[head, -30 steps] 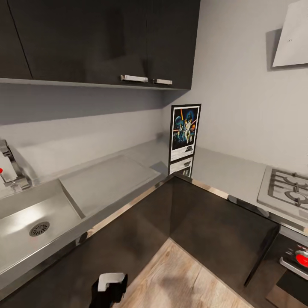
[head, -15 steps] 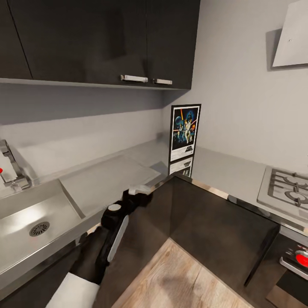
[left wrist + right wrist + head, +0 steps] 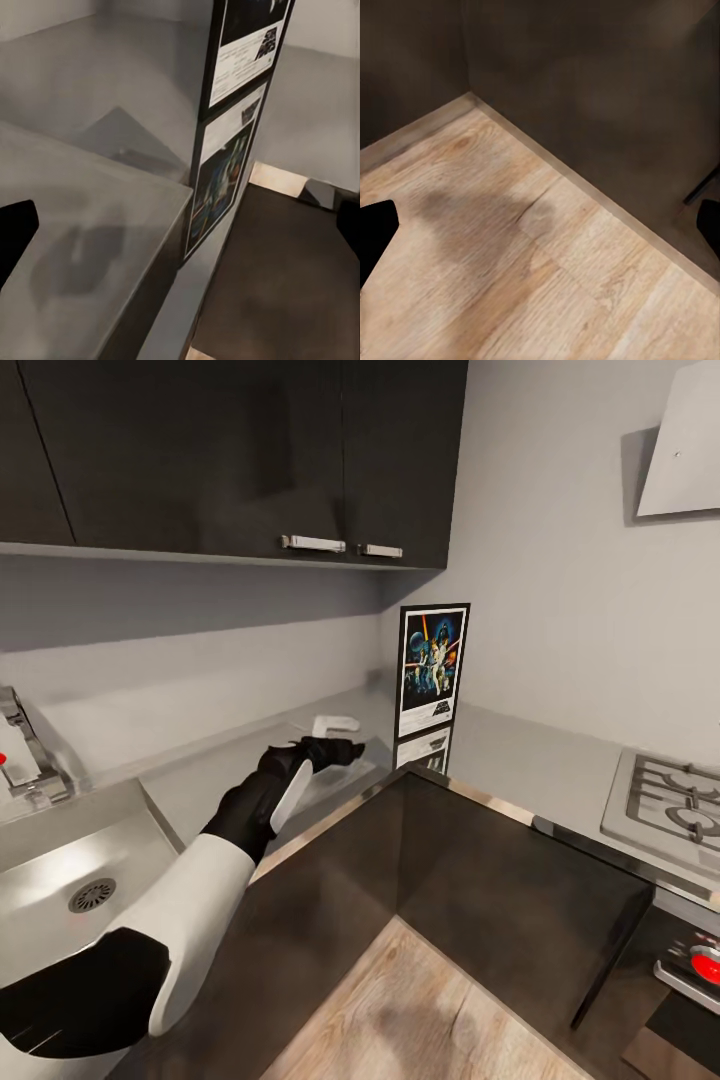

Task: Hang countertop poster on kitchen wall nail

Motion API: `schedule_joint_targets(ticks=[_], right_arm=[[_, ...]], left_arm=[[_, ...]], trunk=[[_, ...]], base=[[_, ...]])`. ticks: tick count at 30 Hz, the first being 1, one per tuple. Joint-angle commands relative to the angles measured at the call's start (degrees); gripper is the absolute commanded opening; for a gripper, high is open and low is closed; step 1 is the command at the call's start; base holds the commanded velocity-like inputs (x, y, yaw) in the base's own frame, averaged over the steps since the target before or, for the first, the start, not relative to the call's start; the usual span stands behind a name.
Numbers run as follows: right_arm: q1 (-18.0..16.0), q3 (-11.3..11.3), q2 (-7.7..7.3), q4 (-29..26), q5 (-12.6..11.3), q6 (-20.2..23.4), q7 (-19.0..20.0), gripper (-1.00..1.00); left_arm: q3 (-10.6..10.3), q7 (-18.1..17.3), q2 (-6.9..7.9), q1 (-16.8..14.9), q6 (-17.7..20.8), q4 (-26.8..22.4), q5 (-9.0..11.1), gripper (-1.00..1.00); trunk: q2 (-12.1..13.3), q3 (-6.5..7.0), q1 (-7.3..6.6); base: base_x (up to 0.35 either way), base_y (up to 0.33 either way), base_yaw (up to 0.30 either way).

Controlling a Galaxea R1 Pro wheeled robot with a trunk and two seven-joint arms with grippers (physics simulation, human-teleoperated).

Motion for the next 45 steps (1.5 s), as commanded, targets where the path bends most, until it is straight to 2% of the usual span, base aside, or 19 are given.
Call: schedule_joint_targets(ticks=[1,8,28,42,45], right_arm=[[0.3,0.0,0.02,-0.5,0.0,-0.1,0.0,1.0],[1.4,0.1,0.19,-2.0,0.1,-0.1,0.0,1.0],[1.5,0.4,0.55,0.3,0.5,-0.1,-0.1,1.0],[1.4,0.4,1.1,8.0,0.1,0.0,0.1,1.0],[1.4,0.5,1.69,11.8,0.3,-0.1,0.1,1.0]], left_arm=[[0.0,0.0,0.0,-0.1,0.0,0.0,0.2,1.0],[0.0,0.0,0.0,-0.2,-1.0,0.2,0.3,1.0],[0.2,0.3,0.0,-0.3,-1.2,-1.0,0.2,1.0],[0.1,0.8,0.0,-0.3,-1.1,-1.2,-0.2,1.0],[0.1,4.7,0.0,-0.3,-1.1,-1.3,-0.2,1.0]], trunk=[[0.0,-0.05,0.0],[0.0,0.03,0.0],[0.0,0.74,0.0],[0.0,0.79,0.0],[0.0,0.79,0.0]], base=[[0.0,0.0,0.0],[0.0,0.0,-0.067],[0.035,0.01,-0.262],[0.186,0.026,-0.027],[0.177,0.001,-0.001]])
